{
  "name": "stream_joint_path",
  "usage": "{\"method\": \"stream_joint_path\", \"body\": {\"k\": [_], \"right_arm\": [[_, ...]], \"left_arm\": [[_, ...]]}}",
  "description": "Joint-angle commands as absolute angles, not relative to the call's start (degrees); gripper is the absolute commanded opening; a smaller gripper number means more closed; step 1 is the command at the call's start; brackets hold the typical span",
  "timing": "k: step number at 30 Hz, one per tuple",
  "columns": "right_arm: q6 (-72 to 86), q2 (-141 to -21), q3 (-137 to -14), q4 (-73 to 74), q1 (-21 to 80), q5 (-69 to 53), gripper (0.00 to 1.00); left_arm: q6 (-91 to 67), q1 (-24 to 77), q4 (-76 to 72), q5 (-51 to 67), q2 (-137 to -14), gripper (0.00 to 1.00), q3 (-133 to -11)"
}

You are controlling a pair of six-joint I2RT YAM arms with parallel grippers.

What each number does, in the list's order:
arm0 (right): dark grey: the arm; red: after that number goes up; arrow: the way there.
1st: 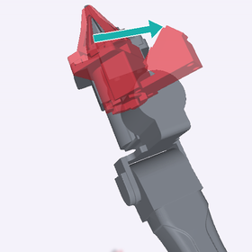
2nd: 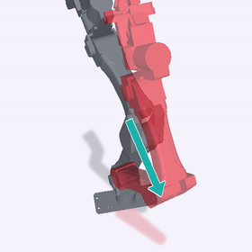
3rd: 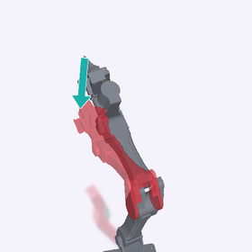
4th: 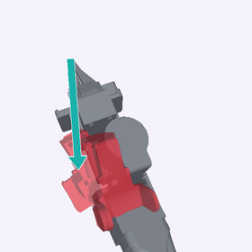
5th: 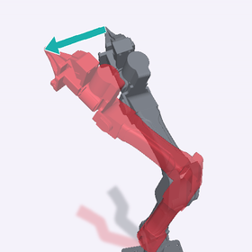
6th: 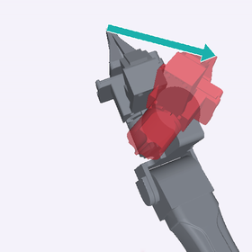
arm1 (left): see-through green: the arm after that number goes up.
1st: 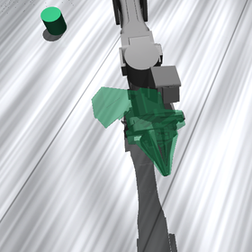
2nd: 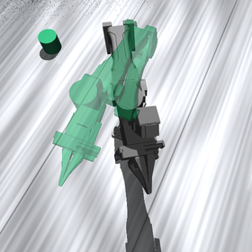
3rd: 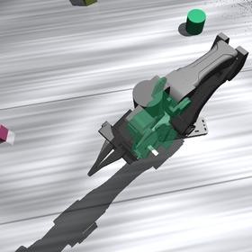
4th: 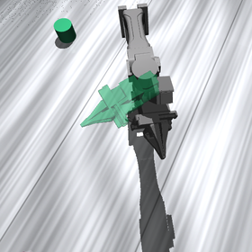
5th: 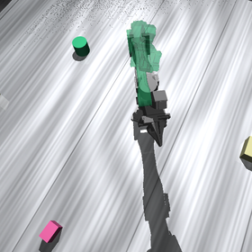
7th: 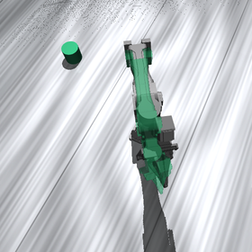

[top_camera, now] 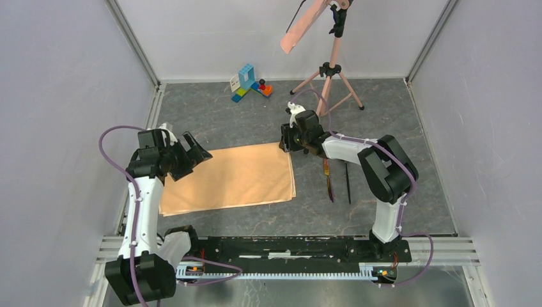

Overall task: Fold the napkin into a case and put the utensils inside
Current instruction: Fold and flatten the napkin at the center of the board.

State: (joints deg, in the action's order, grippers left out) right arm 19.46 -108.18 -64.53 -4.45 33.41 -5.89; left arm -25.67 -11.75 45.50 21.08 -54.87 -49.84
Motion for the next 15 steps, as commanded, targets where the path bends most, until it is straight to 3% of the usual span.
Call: {"method": "stream_joint_path", "body": {"k": [1,15], "right_arm": [[20.0,-109.9,-66.7,-7.9,33.0,-8.6,0.49],[20.9,-107.2,-60.6,-10.6,32.9,-7.7,0.52]], "left_arm": [[-22.2,-9.5,44.8,20.8,-54.2,1.00,-53.3],[-22.1,-9.1,44.0,21.1,-53.0,1.00,-51.4]]}}
